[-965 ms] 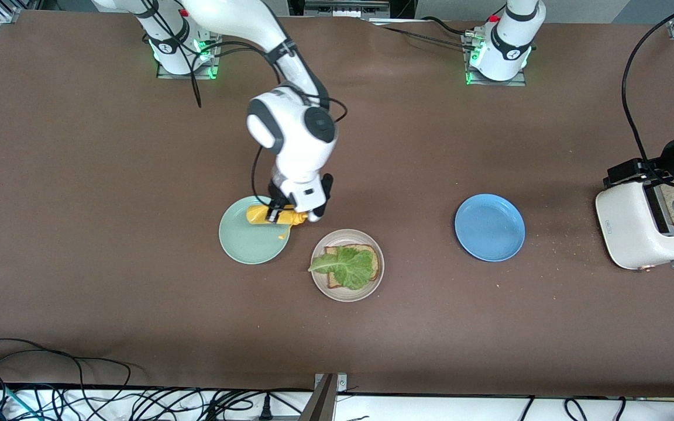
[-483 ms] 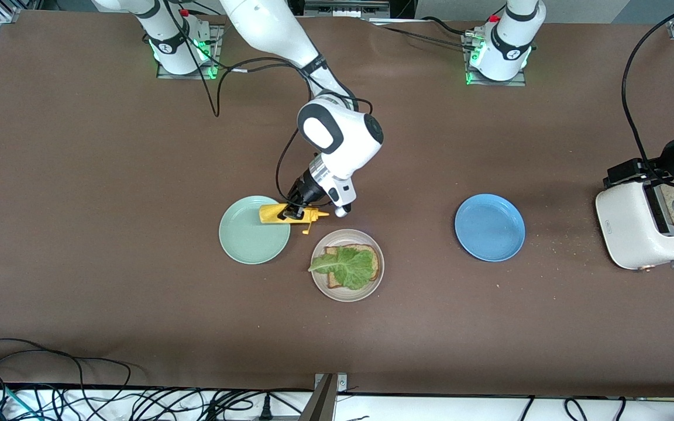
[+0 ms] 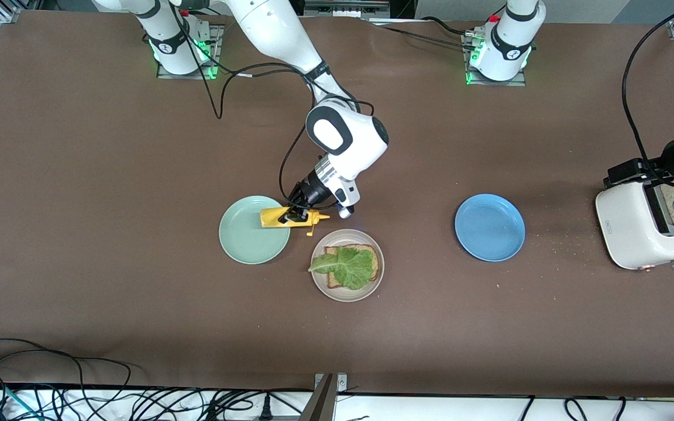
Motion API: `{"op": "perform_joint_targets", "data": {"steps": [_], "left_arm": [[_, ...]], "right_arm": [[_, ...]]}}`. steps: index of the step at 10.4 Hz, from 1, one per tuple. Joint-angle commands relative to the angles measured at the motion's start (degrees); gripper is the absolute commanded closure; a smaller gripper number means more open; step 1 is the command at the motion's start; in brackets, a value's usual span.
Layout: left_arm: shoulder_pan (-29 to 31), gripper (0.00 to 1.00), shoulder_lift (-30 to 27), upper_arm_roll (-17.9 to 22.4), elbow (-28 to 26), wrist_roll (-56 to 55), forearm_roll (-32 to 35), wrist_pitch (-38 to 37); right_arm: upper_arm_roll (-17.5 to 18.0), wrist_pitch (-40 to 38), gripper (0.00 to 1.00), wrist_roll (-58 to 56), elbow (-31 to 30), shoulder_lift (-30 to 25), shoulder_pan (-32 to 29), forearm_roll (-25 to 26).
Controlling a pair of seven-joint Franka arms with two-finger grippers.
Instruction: Make sandwich on beige plate with both arms
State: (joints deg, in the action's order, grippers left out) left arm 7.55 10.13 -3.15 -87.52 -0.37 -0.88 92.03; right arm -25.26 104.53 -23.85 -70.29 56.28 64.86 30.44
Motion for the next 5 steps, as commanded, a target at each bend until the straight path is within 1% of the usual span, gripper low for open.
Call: {"op": "perform_joint_targets", "data": {"steps": [1, 2, 5], "left_arm": [[0.5, 0.00, -0.5, -0.3, 0.1, -0.1, 1.8, 0.2], [0.4, 0.00, -0.5, -0.3, 0.1, -0.2, 1.8, 0.2], [0.4, 0.00, -0.5, -0.4, 0.0, -0.3, 1.8, 0.2]], "right_arm": [[-3.6, -1.2, 1.00, 1.9, 5.8, 4.7, 0.0, 3.0], [-3.7, -0.5, 1.00, 2.0, 6.9, 5.4, -0.3, 3.7], [-3.7, 3.1, 1.00, 2.7, 7.0, 6.8, -1.1, 3.7]]}}
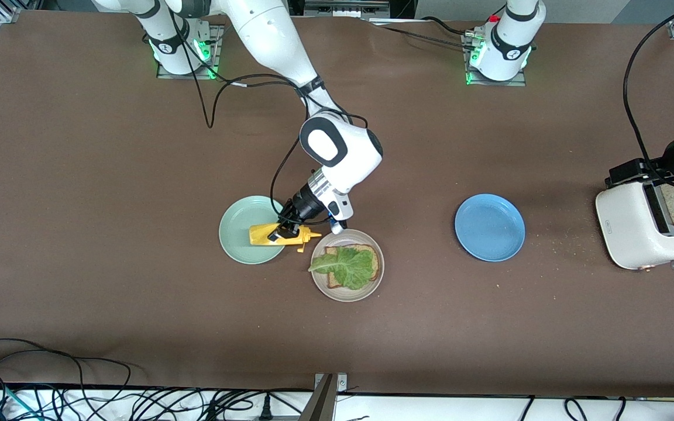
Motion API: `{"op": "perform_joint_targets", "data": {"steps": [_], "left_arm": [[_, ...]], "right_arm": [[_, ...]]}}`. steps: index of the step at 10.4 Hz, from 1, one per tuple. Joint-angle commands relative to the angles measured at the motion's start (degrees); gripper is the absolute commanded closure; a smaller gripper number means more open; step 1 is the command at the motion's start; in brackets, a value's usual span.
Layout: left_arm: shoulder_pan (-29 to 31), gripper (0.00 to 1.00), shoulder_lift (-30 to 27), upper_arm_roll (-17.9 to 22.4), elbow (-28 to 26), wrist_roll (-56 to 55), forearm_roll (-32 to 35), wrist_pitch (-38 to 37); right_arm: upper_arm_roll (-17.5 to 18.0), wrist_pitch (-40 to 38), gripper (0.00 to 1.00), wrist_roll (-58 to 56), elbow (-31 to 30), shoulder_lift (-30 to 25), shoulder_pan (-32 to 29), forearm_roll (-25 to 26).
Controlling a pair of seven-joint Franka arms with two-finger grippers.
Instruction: Make sandwich on beige plate with both arms
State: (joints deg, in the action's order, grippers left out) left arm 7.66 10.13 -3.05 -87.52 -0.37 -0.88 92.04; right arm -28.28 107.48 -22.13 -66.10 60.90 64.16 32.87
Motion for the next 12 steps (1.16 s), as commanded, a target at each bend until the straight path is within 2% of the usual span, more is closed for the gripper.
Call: {"op": "perform_joint_targets", "data": {"steps": [1, 5, 7, 10, 12], "left_arm": [[0.2, 0.00, -0.4, -0.5, 0.0, -0.3, 1.8, 0.2], [0.3, 0.00, -0.4, -0.5, -0.1, -0.4, 1.8, 0.2], [0.3, 0.00, -0.4, -0.5, -0.1, -0.4, 1.8, 0.2], [0.3, 0.00, -0.4, -0.4, -0.2, -0.4, 1.8, 0.2], [0.7, 0.00, 0.9, -0.3, -0.1, -0.5, 1.9, 0.2]], "right_arm": [[-0.6, 0.7, 1.00, 1.7, 2.8, 2.5, -0.7, 1.3], [-0.7, 0.7, 1.00, 2.1, 2.8, 2.5, -0.7, 1.3], [-1.2, -1.9, 1.00, -1.6, 3.0, 0.2, -1.0, -0.2], [-3.2, -6.7, 1.00, -7.6, 2.7, -7.3, -3.0, -8.7], [-3.9, -8.1, 1.00, -16.6, 2.0, -14.8, -8.4, -17.3]]}}
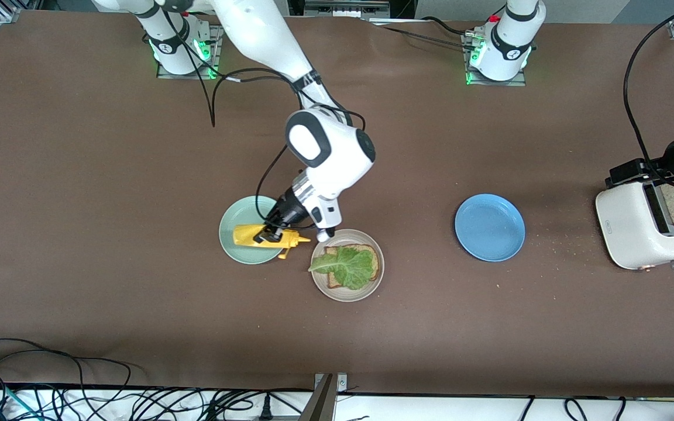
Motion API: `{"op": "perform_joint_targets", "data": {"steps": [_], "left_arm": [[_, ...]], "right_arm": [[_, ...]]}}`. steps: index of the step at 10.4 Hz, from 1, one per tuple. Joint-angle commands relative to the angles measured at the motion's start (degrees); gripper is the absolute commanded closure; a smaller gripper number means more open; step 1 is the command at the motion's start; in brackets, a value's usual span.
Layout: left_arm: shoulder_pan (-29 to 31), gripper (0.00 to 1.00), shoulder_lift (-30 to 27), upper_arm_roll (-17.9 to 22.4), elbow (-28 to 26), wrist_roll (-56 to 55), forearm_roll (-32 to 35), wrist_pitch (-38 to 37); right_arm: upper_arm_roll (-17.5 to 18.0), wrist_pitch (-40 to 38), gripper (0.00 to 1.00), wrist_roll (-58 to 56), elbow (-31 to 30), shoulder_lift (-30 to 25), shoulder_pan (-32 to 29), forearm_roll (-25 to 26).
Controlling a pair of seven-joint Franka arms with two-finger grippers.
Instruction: Make sandwich on beige plate with both arms
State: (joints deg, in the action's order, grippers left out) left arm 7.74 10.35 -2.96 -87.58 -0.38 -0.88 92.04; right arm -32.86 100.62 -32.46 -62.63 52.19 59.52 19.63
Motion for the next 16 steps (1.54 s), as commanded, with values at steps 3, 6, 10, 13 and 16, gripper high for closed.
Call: {"op": "perform_joint_targets", "data": {"steps": [3, 6, 10, 13, 16], "left_arm": [[3.1, 0.00, 1.1, -0.4, 0.0, -0.1, 1.9, 0.2], [4.7, 0.00, 1.1, -0.4, 0.0, 0.4, 7.3, 0.2], [9.9, 0.00, 3.9, -0.4, 1.4, 8.2, 8.2, 1.1], [14.8, 0.00, 10.9, -0.4, 5.9, 13.2, 8.3, 2.5], [18.9, 0.00, 16.5, -0.4, 6.0, 13.6, 8.8, 11.6]], "right_arm": [[0.7, -1.2, 1.00, -14.3, -8.8, -16.9, -12.1, -15.7], [0.7, -1.0, 1.00, -24.3, -13.7, -21.6, -21.3, -29.2], [0.6, -0.7, 1.00, -47.0, -24.2, -25.3, -33.1, -49.0], [0.6, -0.7, 1.00, -61.4, -31.8, -25.7, -39.5, -60.2], [0.7, -0.8, 1.00, -76.4, -38.5, -24.3, -45.0, -69.4]]}}
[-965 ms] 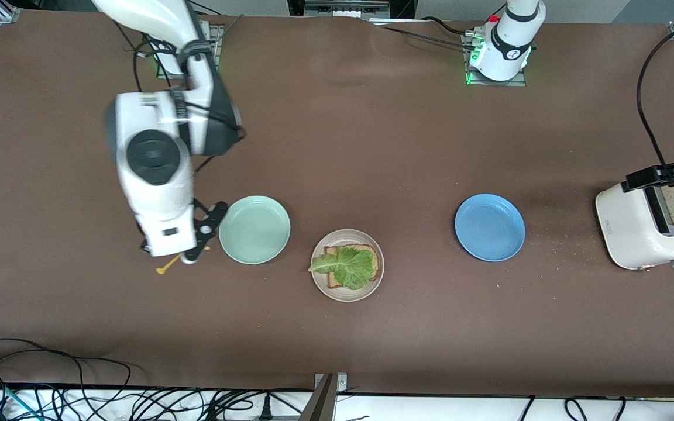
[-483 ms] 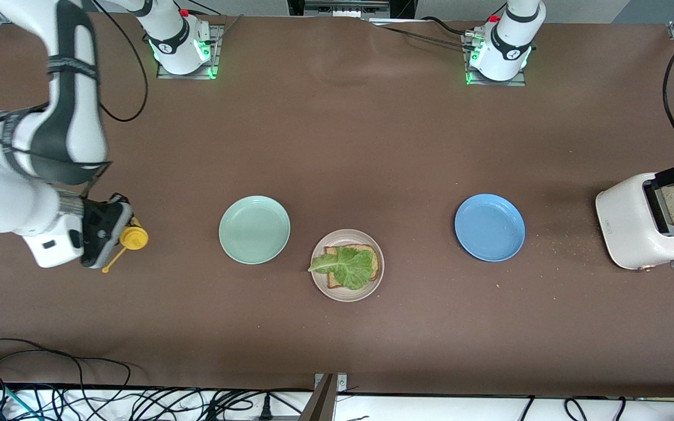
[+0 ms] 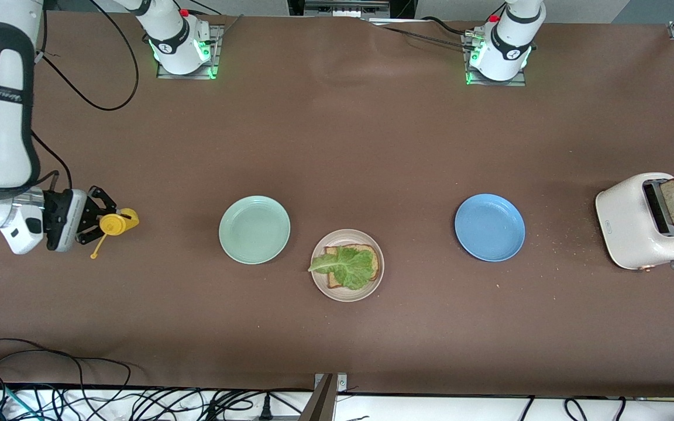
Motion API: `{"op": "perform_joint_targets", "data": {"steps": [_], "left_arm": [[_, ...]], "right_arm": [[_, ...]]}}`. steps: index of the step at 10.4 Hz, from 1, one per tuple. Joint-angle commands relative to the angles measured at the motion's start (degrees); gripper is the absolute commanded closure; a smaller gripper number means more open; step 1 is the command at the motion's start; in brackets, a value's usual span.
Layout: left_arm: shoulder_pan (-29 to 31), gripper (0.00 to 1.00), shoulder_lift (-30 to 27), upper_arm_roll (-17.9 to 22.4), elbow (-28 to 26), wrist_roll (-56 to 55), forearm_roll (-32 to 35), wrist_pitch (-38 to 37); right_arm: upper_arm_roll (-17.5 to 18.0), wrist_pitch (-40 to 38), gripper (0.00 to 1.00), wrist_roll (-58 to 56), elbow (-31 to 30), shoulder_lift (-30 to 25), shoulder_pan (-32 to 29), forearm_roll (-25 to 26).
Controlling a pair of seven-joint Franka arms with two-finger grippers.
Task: Make sandwich on beige plate with both arms
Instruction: 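Carry the mustard bottle back to its table spot with the right gripper, then set the mustard down with the right gripper while the left gripper grasps toaster bread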
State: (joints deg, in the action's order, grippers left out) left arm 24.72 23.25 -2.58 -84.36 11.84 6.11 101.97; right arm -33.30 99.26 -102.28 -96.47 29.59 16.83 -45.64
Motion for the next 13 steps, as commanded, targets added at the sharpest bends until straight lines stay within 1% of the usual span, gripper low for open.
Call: {"op": "perform_joint_targets", "data": {"steps": [1, 3, 4, 6, 7, 10, 11, 13], "left_arm": [[2.6, 0.00, 4.3, -0.8, 2.2, 1.4, 1.9, 3.8], [3.6, 0.00, 5.5, -0.8, 0.9, 1.3, 2.7, 4.6], [3.7, 0.03, 5.4, -0.8, -0.5, 1.3, 2.7, 4.6], [3.7, 0.35, 5.1, -0.8, -1.4, 0.4, 2.7, 4.4], [3.7, 0.50, 5.1, -0.8, -1.7, 0.4, 2.7, 4.0], [4.1, 0.51, 2.7, -0.7, -4.7, 0.5, 2.7, 3.1], [4.1, 0.58, 2.2, -0.5, -5.3, 0.9, 2.8, 2.7], [4.0, 0.90, 1.6, -0.7, -5.3, 1.0, 6.0, 1.7]], "right_arm": [[1.1, 0.7, 1.00, -10.9, -7.0, -1.1, -3.6, -6.5], [1.2, 0.3, 1.00, -20.4, -8.9, 1.7, -4.9, -12.0], [1.3, 0.1, 1.00, -24.7, -9.0, 3.6, -5.8, -14.1], [1.4, -0.6, 1.00, -33.6, -8.9, 6.7, -6.3, -18.8], [1.4, -1.3, 1.00, -35.3, -8.9, 7.9, -6.4, -20.2], [1.8, -2.5, 1.00, -37.8, -8.6, 11.4, -6.4, -23.3], [1.8, -2.8, 1.00, -38.9, -8.6, 12.3, -6.4, -24.4], [1.9, -2.8, 1.00, -39.8, -8.5, 12.8, -6.3, -25.2]]}}
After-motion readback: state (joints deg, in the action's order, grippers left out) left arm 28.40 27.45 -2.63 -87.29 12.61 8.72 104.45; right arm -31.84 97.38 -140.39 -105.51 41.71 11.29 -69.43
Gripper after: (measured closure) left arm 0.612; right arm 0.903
